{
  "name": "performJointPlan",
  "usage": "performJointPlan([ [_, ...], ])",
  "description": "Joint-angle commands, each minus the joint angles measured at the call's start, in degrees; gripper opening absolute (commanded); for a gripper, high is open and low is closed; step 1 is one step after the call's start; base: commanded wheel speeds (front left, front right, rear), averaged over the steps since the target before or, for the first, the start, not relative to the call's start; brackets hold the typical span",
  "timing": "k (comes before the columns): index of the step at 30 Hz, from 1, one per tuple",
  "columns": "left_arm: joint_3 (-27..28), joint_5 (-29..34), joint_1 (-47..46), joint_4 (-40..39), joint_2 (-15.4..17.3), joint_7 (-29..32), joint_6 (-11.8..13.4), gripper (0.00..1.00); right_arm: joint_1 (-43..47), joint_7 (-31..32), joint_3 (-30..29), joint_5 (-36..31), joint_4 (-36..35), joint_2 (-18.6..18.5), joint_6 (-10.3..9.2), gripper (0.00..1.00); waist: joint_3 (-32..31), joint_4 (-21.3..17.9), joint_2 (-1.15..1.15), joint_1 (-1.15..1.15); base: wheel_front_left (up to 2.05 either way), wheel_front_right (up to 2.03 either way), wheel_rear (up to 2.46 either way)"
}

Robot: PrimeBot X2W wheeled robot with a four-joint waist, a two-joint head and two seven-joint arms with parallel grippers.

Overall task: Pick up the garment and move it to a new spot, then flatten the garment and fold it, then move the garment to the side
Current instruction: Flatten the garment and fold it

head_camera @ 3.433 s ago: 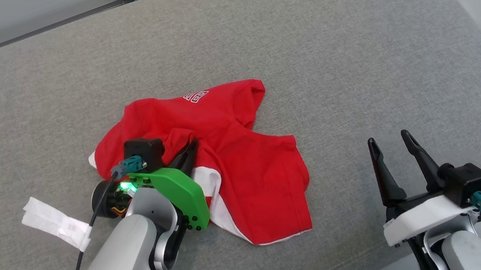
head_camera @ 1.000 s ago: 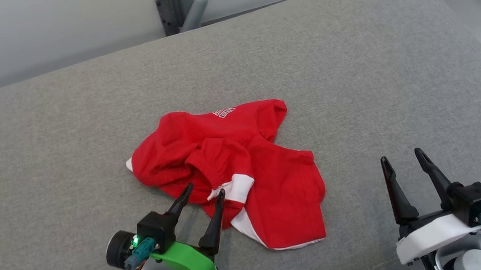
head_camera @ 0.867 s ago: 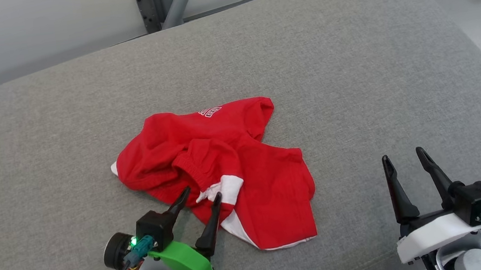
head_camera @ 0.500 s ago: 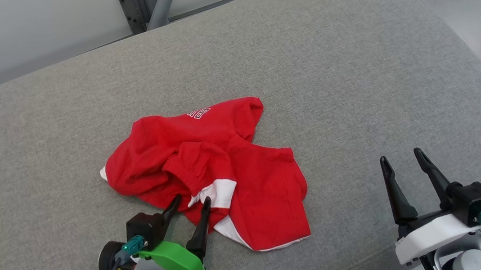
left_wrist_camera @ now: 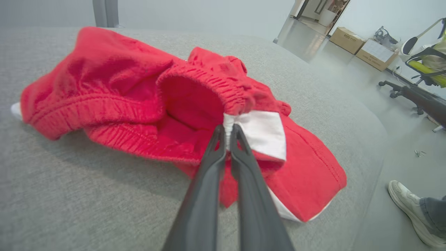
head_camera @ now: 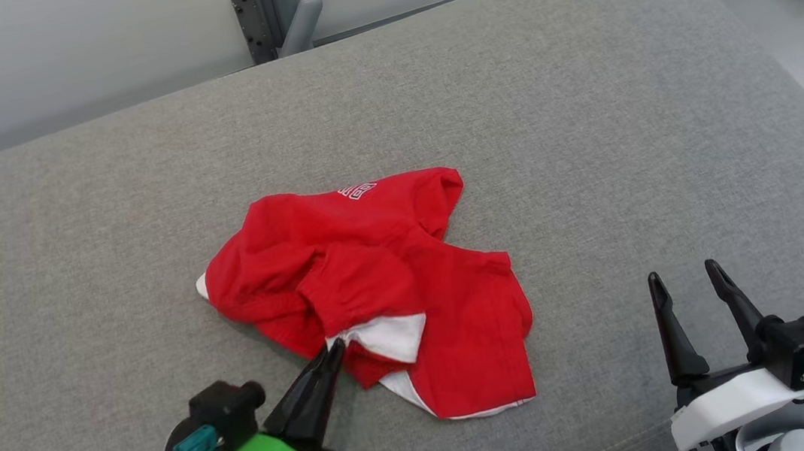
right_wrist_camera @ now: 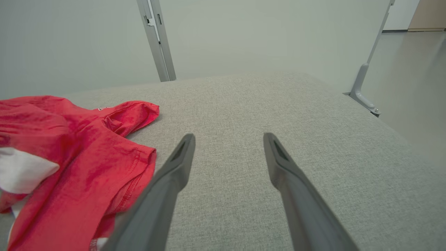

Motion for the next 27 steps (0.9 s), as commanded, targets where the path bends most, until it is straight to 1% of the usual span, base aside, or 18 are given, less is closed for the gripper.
performJointPlan([
  [1,-0.06,-0.94,2.08,-2.42,2.7,0.12,-0.17,0.0,0.68,-0.03,-0.05,-0.21,-0.12,0.04,-0.04,1.0,-0.55,1.06,0.21,0.0,0.0,0.0,0.0],
  [5,-0.95,-4.51,7.62,-11.69,9.8,2.59,-0.17,0.0,1.12,-0.03,-0.09,0.12,-0.32,0.03,-0.04,1.0,-0.05,3.13,0.21,0.0,0.0,0.0,0.0],
  [8,-0.84,-5.96,10.44,-14.43,14.41,4.2,-0.17,0.0,0.77,-0.03,0.4,0.08,-0.35,0.04,-0.05,1.0,0.57,4.7,0.21,0.0,0.0,0.0,0.0],
  [10,-0.24,-6.14,11.5,-13.88,16.08,4.09,0.16,0.0,0.21,-0.03,0.59,0.04,-0.28,0.03,-0.05,1.0,0.9,5.48,0.21,0.0,0.0,0.0,0.0],
  [11,0.22,-6.27,11.92,-13.11,16.37,3.75,0.57,0.0,0.05,-0.03,0.7,-0.03,-0.21,0.04,-0.05,1.0,1.0,5.81,0.21,0.0,0.0,0.0,0.0],
  [12,0.92,-7.06,12.24,-12.39,16.14,3.25,0.94,0.0,-0.09,-0.03,0.73,-0.09,-0.17,0.03,-0.05,1.0,1.08,6.07,0.21,0.0,0.0,0.0,0.0],
  [13,1.66,-7.36,12.37,-11.39,15.88,2.71,1.39,0.03,-0.2,-0.03,0.86,-0.14,-0.11,0.03,-0.05,1.0,1.11,6.28,0.21,0.0,0.0,0.0,0.0],
  [14,1.66,-7.36,12.37,-11.39,15.88,2.71,1.39,0.03,-0.2,-0.03,0.86,-0.14,-0.11,0.03,-0.05,1.0,1.11,6.28,0.21,0.0,0.0,0.0,0.0],
  [15,2.01,-6.48,12.37,-10.19,16.0,2.29,1.85,0.08,-0.3,-0.03,0.97,-0.2,0.0,-0.03,-0.05,1.0,1.12,6.42,0.21,0.0,0.0,0.0,0.0],
  [16,2.09,-5.48,12.17,-9.11,16.02,1.87,2.39,0.19,-0.39,-0.03,1.06,-0.24,0.06,-0.13,-0.05,1.0,1.15,6.53,0.21,0.0,0.0,0.0,0.0],
  [17,2.7,-5.88,12.05,-8.17,15.32,1.41,2.98,0.35,-0.43,-0.03,1.09,-0.27,0.08,-0.21,-0.05,1.0,1.18,6.64,0.21,0.0,0.0,0.0,0.0],
  [18,3.04,-5.51,11.98,-7.04,14.87,1.14,3.62,0.44,-0.43,-0.03,1.18,-0.27,0.13,-0.28,-0.05,1.0,1.15,6.69,0.21,0.0,0.0,0.0,0.0],
  [19,2.91,-4.69,11.94,-5.96,14.73,0.85,4.06,0.48,-0.43,-0.03,1.24,-0.25,0.2,-0.37,-0.05,1.0,1.12,6.68,0.21,0.0,0.0,0.0,0.0],
  [20,2.76,-4.68,12.05,-4.94,14.26,0.82,4.25,1.0,-0.42,-0.03,1.33,-0.23,0.23,-0.47,-0.05,1.0,1.08,6.66,0.21,0.0,0.0,0.0,0.0],
  [22,1.85,-5.04,12.47,-3.28,13.64,2.04,4.04,1.0,-0.35,-0.03,1.51,-0.18,0.32,-0.53,-0.05,1.0,0.89,6.53,0.21,0.0,0.0,0.0,0.0],
  [24,1.41,-6.5,13.08,-2.61,13.45,4.59,3.81,1.0,-0.21,-0.03,1.69,-0.16,0.51,-0.53,-0.05,1.0,0.59,6.23,0.21,0.0,0.0,0.0,0.0],
  [25,1.62,-7.56,13.39,-2.82,13.67,5.95,4.24,1.0,-0.19,-0.03,1.78,-0.12,0.58,-0.52,-0.04,1.0,0.45,6.04,0.21,0.0,0.0,0.0,0.0],
  [27,2.56,-8.34,13.77,-4.38,14.91,8.2,6.15,1.0,-0.2,-0.03,1.65,-0.04,0.65,-0.52,-0.05,1.0,0.2,5.63,0.21,0.0,0.0,0.0,0.0],
])
